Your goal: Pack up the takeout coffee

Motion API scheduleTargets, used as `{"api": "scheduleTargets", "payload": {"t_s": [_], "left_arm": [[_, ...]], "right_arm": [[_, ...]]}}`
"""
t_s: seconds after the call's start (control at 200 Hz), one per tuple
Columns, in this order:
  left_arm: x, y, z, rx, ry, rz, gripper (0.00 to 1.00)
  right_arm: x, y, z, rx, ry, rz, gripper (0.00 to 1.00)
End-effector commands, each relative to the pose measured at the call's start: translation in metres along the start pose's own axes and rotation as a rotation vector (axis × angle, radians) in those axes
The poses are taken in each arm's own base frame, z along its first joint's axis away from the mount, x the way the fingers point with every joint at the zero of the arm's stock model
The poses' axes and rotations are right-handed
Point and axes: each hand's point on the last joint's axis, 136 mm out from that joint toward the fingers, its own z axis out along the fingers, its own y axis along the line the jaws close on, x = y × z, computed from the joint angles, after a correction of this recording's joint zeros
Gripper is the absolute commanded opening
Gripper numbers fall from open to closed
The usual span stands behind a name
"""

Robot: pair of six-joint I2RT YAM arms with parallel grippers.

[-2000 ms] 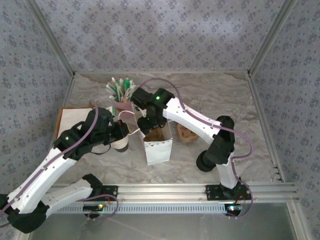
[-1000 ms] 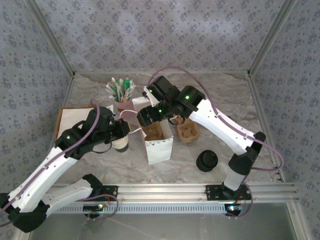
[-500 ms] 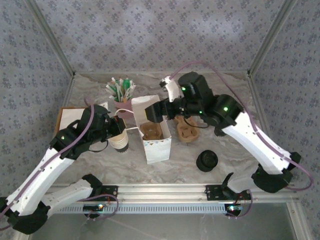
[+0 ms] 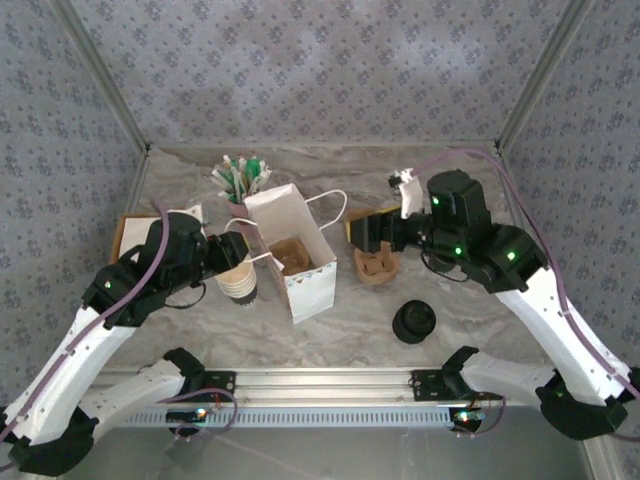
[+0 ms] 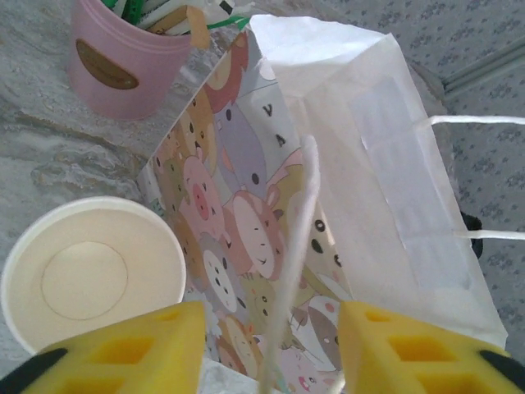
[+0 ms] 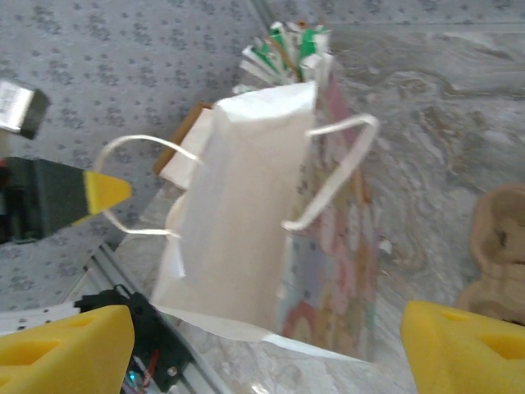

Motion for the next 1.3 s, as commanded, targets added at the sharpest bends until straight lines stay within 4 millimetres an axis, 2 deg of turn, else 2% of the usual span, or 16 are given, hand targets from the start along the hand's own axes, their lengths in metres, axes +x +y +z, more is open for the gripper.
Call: {"api": "scheduleTargets", "payload": {"t_s": [0.0, 0.17, 0.33, 0.42, 0.575, 0.615, 0.625, 0.645, 0.809, 0.974, 1.094, 1.294], "left_arm": [[-0.005, -0.007, -0.01, 0.031, -0.007, 0.004, 0.58], [-0.008, -0.018, -0.023, 0.08, -0.004, 0.004, 0.72], [-0.01, -0.028, -0.036, 0.128, 0.004, 0.006, 0.83], [-0.011, -0.029, -0.044, 0.138, -0.003, 0.008, 0.91], [-0.011, -0.024, -0.057, 0.153, -0.032, 0.007, 0.98], [-0.011, -0.021, -0.059, 0.149, -0.038, 0.004, 0.98], [-0.011, -0.021, -0.06, 0.151, -0.04, 0.003, 0.99], [-0.011, -0.02, -0.062, 0.151, -0.046, 0.001, 0.99], [-0.007, -0.011, -0.073, 0.166, -0.069, -0.015, 0.99], [0.005, -0.002, -0.075, 0.163, -0.041, -0.033, 0.98], [0.018, 0.003, -0.068, 0.155, 0.011, -0.03, 0.93], [0.041, -0.001, -0.052, 0.18, 0.125, -0.038, 0.76]], "right_arm": [[0.011, -0.009, -0.014, 0.004, -0.011, 0.029, 0.87], [0.028, -0.025, -0.028, 0.037, -0.015, 0.055, 0.87], [0.039, -0.029, -0.037, 0.044, -0.015, 0.049, 0.87], [0.043, -0.03, -0.039, 0.04, -0.017, 0.04, 0.87], [0.053, -0.033, -0.042, 0.045, -0.011, 0.026, 0.88], [0.053, -0.032, -0.044, 0.043, -0.016, 0.019, 0.88], [0.061, -0.037, -0.039, 0.051, 0.007, 0.026, 0.88], [0.065, -0.039, -0.037, 0.054, 0.015, 0.028, 0.88], [0.079, -0.045, -0.032, 0.055, 0.036, 0.016, 0.88], [0.09, -0.05, -0.022, 0.048, 0.069, 0.021, 0.88], [0.098, -0.058, -0.017, 0.074, 0.092, 0.032, 0.88], [0.106, -0.066, -0.005, 0.087, 0.123, 0.052, 0.88]]}}
